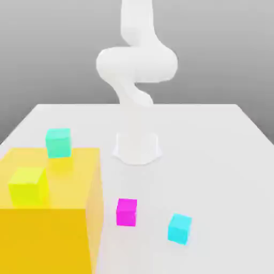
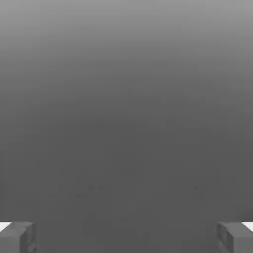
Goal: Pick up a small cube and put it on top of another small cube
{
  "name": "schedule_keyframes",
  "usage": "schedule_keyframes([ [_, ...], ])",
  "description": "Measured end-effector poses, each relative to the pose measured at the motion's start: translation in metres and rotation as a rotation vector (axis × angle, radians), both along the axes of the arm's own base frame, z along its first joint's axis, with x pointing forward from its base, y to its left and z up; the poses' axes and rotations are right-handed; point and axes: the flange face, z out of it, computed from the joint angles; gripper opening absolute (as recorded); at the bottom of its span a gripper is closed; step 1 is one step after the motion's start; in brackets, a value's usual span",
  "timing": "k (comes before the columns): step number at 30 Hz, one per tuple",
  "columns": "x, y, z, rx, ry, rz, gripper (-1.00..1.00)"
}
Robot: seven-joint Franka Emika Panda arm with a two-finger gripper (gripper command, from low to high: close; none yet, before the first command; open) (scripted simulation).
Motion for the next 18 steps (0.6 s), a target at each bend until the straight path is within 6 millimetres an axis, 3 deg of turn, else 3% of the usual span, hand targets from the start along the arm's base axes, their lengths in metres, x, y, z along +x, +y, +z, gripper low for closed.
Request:
schedule_keyframes([
  [4,0.034,0.007,-0.077,0.079,0.1,-0.181,0.0],
  [9,0.057,-0.001,-0.175,0.182,0.215,-0.419,0.0],
  [13,0.059,-0.013,-0.252,0.268,0.299,-0.62,0.0],
  [18,0.041,-0.028,-0.34,0.376,0.395,-0.883,0.0],
])
